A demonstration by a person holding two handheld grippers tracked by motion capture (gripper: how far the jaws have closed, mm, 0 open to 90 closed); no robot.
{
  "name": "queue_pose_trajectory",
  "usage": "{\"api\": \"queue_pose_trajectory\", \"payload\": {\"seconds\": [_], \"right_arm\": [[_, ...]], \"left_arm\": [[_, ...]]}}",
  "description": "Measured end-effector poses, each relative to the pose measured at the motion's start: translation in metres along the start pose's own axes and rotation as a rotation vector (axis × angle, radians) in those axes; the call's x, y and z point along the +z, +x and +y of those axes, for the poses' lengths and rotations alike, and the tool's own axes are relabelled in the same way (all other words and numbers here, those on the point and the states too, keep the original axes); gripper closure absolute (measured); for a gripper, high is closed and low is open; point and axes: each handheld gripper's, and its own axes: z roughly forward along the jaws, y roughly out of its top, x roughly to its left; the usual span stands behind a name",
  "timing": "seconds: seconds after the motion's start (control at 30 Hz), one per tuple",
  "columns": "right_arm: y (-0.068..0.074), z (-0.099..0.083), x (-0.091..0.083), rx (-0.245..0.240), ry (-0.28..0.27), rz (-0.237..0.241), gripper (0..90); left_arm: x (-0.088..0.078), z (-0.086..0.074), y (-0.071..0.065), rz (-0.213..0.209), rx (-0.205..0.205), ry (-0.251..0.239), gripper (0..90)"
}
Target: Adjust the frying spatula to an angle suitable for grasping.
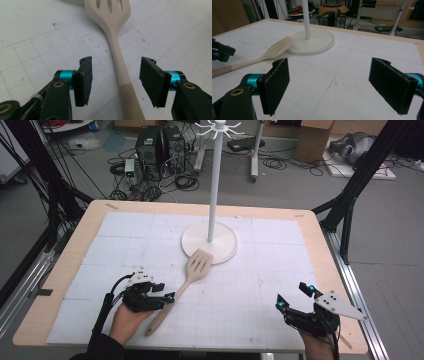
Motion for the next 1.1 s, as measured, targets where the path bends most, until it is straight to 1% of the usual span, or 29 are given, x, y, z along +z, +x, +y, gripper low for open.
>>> {"api": "queue_pose_trajectory", "payload": {"seconds": [0.03,0.07,0.1,0.17,0.23,0.27,0.3,0.33,0.4,0.5,0.53,0.57,0.6,0.7,0.73,0.77,0.93,1.0,1.03,1.07,1.1], "right_arm": [[0.000,0.000,0.000,0.000,0.000,0.000,15.8],[0.000,0.000,0.000,-0.002,-0.001,0.000,15.8],[0.000,0.000,0.000,0.001,0.000,0.000,15.8],[-0.001,0.000,0.000,0.006,0.002,-0.001,15.9],[-0.001,0.000,0.000,0.005,0.000,-0.002,15.9],[-0.001,0.000,0.000,0.004,0.002,-0.003,15.9],[-0.001,0.000,0.000,0.004,0.002,-0.003,15.9],[-0.001,0.000,0.000,0.000,0.003,-0.001,15.9],[0.000,0.000,0.000,-0.001,0.004,-0.003,15.9],[0.000,0.000,0.000,-0.002,0.004,-0.004,15.9],[0.000,0.000,0.000,0.001,0.007,-0.005,15.9],[0.000,0.000,0.000,0.002,0.007,-0.006,15.9],[0.000,0.000,0.000,0.001,0.008,-0.006,15.9],[0.000,0.000,0.000,-0.004,0.006,-0.007,15.9],[0.000,0.000,0.000,-0.001,0.007,-0.010,16.0],[0.000,0.000,0.000,-0.002,0.007,-0.012,16.0],[0.000,0.000,0.000,0.001,0.007,-0.012,16.2],[0.000,0.000,0.000,0.000,0.009,-0.014,16.2],[0.000,0.000,0.000,0.000,0.009,-0.014,16.2],[0.000,0.000,0.000,0.000,0.007,-0.013,16.2],[0.000,0.000,0.000,0.000,0.008,-0.014,16.2]], "left_arm": [[0.000,0.000,0.000,0.000,0.000,0.000,45.2],[0.004,-0.001,-0.001,-0.002,0.002,0.023,45.9],[0.005,-0.001,-0.002,-0.005,0.004,0.031,46.4],[0.007,-0.002,-0.005,-0.009,0.026,0.051,48.1],[0.008,-0.003,-0.007,-0.006,0.032,0.059,48.8],[0.011,-0.004,-0.010,0.010,0.057,0.090,49.5],[0.011,-0.004,-0.010,0.010,0.057,0.090,50.3],[0.015,-0.006,-0.012,0.019,0.078,0.117,50.9],[0.015,-0.006,-0.014,0.040,0.105,0.119,52.8],[0.015,-0.006,-0.015,0.045,0.116,0.123,59.3],[0.015,-0.006,-0.016,0.029,0.123,0.126,62.2],[0.015,-0.006,-0.016,0.011,0.124,0.128,67.1],[0.015,-0.007,-0.017,0.012,0.131,0.128,70.7],[0.015,-0.006,-0.015,0.001,0.131,0.128,71.1],[0.014,-0.005,-0.012,-0.022,0.122,0.138,71.2],[0.015,-0.005,-0.011,-0.027,0.122,0.138,71.2],[0.014,-0.004,-0.007,-0.057,0.151,0.137,72.4],[0.014,-0.004,-0.005,-0.070,0.171,0.135,73.3],[0.014,-0.004,-0.005,-0.070,0.171,0.135,73.8],[0.013,-0.004,-0.003,-0.079,0.190,0.132,74.5],[0.013,-0.004,-0.002,-0.086,0.195,0.128,75.0]]}}
